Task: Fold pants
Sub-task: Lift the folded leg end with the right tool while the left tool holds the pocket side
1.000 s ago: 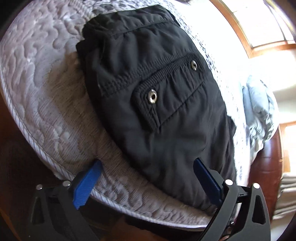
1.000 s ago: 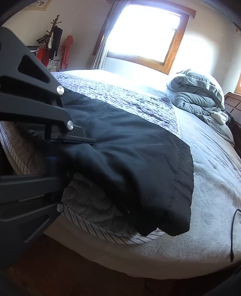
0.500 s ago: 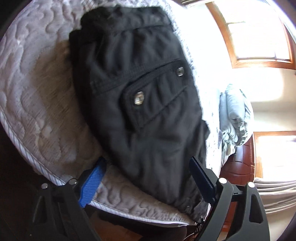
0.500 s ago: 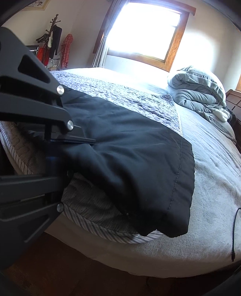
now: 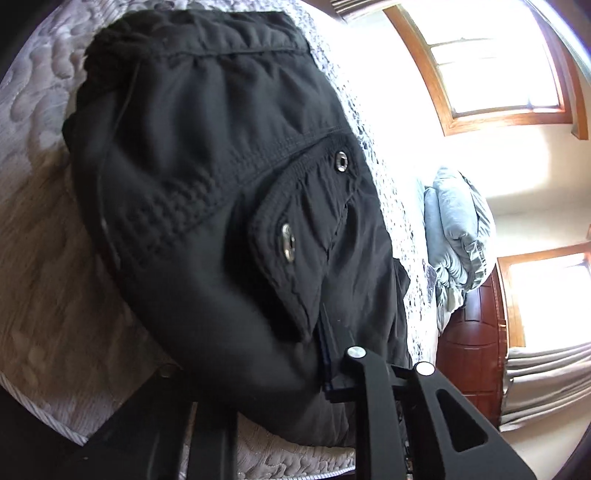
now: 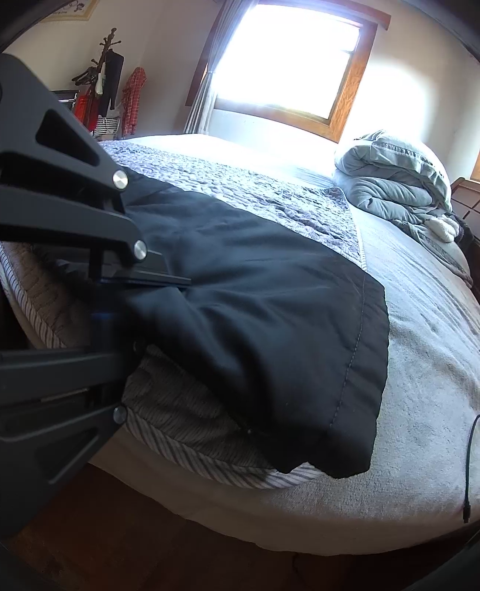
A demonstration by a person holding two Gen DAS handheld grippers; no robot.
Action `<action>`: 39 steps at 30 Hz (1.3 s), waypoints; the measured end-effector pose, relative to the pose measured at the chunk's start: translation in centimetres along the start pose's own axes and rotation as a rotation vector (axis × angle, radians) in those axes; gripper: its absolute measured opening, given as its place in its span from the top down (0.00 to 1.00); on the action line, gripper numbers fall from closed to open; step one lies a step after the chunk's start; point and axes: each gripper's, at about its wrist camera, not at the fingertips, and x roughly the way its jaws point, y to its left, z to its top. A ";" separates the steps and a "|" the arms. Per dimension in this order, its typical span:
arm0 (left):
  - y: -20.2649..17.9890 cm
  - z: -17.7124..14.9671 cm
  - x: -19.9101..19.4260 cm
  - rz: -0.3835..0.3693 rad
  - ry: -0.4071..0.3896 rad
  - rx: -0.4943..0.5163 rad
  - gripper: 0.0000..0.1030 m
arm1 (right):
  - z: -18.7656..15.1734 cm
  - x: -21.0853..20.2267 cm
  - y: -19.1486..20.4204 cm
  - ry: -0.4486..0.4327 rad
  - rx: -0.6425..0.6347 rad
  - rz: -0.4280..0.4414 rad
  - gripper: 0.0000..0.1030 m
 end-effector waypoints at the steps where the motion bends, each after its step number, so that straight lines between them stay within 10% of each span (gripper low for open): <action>1: -0.1 -0.1 -0.4 0.000 -0.004 -0.003 0.84 | 0.0 0.0 0.1 0.000 0.000 0.001 0.92; 20: 1.8 4.6 -6.2 0.080 -0.215 0.059 0.82 | -2.5 8.8 9.5 0.121 -0.146 0.076 0.93; 24: 1.4 4.3 -5.6 0.084 -0.206 0.058 0.72 | -2.3 8.4 7.0 0.138 -0.032 0.102 0.62; 28: 0.8 4.1 -4.2 0.083 -0.213 0.031 0.68 | -1.8 7.8 5.0 0.106 0.045 0.115 0.62; 33: 2.3 4.5 -5.8 0.088 -0.214 0.008 0.65 | -1.0 8.6 6.1 0.117 -0.003 0.120 0.90; 39: 2.1 4.5 -7.3 0.185 -0.206 0.066 0.50 | -2.1 6.2 11.6 0.017 -0.264 -0.025 0.95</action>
